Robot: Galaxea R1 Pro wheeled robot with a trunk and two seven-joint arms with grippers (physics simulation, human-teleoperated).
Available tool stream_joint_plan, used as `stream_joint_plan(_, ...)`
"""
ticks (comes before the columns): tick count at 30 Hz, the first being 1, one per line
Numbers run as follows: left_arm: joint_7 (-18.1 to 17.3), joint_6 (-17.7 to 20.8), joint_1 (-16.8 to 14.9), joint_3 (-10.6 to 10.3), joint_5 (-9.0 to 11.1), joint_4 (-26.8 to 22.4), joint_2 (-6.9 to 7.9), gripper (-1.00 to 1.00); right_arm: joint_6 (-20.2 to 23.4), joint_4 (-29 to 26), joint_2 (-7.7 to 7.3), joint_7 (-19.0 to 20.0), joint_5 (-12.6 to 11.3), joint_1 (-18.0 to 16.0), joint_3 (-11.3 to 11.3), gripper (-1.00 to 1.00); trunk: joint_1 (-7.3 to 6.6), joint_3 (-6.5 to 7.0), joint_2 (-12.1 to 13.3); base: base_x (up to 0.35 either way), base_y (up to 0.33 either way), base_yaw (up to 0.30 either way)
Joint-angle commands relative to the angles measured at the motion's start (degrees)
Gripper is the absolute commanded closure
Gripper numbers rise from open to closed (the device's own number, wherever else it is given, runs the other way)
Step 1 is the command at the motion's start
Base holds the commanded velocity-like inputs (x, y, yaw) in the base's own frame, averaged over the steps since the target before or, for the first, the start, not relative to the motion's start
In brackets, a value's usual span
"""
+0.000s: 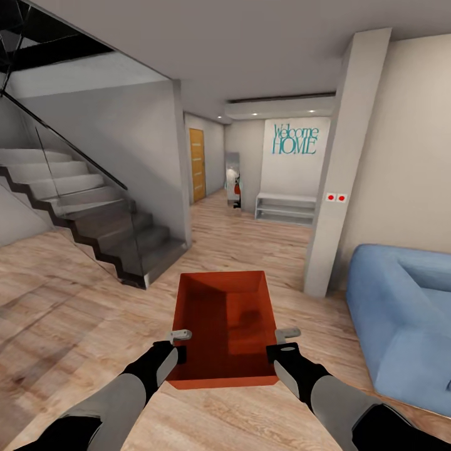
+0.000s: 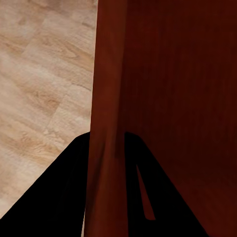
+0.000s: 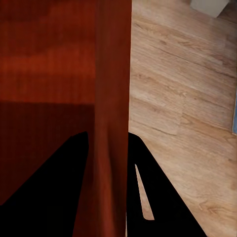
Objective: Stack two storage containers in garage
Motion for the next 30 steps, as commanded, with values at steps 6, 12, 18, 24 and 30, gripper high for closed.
stream_joint_plan(6,1.2,-0.3,0.0,-0.1,-2.0,-0.3,0.62,1.00,0.5,0.1,-0.07,-0.5,-0.9,0.0,0.9,1.00,0.02,-0.02,-0.1,0.009,0.000,0.000)
stream_joint_plan(12,1.2,-0.3,0.0,-0.1,-2.0,-0.3,0.56,1.00,0.5,0.1,-0.07,-0.5,-0.9,0.0,0.9,1.00,0.02,-0.02,-0.1,0.001,0.000,0.000)
stream_joint_plan(18,1.2,-0.3,0.0,-0.2,-2.0,-0.3,0.58,1.00,0.4,0.1,-0.07,-0.5,-0.9,0.0,0.9,1.00,0.02,-0.02,-0.1,0.175,0.000,0.000)
stream_joint_plan(24,1.1,-0.3,0.0,-0.2,-2.0,-0.3,0.58,1.00,0.4,0.1,-0.07,-0.5,-0.9,0.0,0.9,1.00,0.02,-0.02,-0.1,0.316,0.000,0.000)
stream_joint_plan(30,1.1,-0.3,0.0,-0.2,-2.0,-0.3,0.57,1.00,0.4,0.1,-0.07,-0.5,-0.9,0.0,0.9,1.00,0.02,-0.02,-0.1,0.322,0.000,0.000)
